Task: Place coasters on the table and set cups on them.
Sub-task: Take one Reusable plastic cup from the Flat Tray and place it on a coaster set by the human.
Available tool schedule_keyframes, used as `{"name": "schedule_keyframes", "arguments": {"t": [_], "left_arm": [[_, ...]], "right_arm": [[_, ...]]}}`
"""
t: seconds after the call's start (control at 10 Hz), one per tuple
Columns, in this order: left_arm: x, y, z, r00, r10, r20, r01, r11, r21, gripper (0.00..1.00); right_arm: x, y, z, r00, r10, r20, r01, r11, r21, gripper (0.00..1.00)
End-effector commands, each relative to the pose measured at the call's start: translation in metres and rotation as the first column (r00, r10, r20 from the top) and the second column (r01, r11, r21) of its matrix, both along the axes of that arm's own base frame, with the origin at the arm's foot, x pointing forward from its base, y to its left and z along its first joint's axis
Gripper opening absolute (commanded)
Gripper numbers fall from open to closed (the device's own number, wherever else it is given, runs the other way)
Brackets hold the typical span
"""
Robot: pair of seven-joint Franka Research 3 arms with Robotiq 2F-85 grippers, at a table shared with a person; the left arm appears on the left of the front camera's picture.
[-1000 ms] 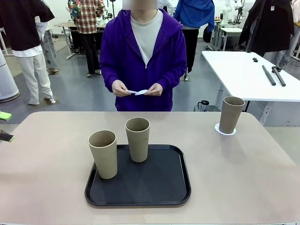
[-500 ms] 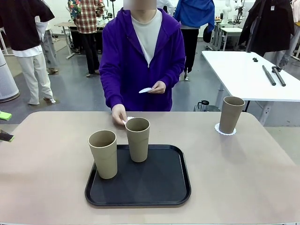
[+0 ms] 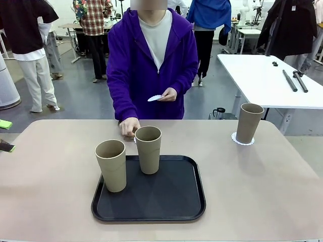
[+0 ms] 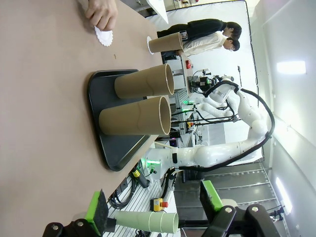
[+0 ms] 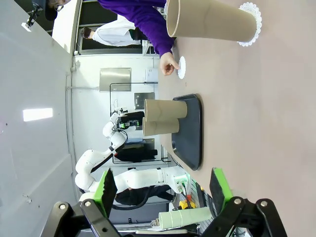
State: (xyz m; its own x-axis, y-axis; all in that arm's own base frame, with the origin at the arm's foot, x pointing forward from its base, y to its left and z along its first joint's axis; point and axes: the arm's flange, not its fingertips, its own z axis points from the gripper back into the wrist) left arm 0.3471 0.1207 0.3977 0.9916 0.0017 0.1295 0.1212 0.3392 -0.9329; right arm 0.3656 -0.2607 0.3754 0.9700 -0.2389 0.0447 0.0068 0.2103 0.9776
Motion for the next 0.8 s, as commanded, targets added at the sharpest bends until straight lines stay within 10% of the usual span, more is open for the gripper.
{"name": "schedule_keyframes", "arguments": {"t": [0.0,0.7], "left_arm": [[-0.0006,0.0002,0.0016,1.0,0.007,0.008,-0.007,1.0,-0.012,1.0],[-0.0006,0.0002,0.0016,1.0,0.007,0.008,-0.007,1.0,-0.012,1.0]], "right_arm": [[0.0017,0.0004,-0.0004,1.0,-0.014,0.0,0.014,1.0,0.004,1.0],[0.0017,0.0004,-0.0004,1.0,-0.014,0.0,0.014,1.0,0.004,1.0]]}}
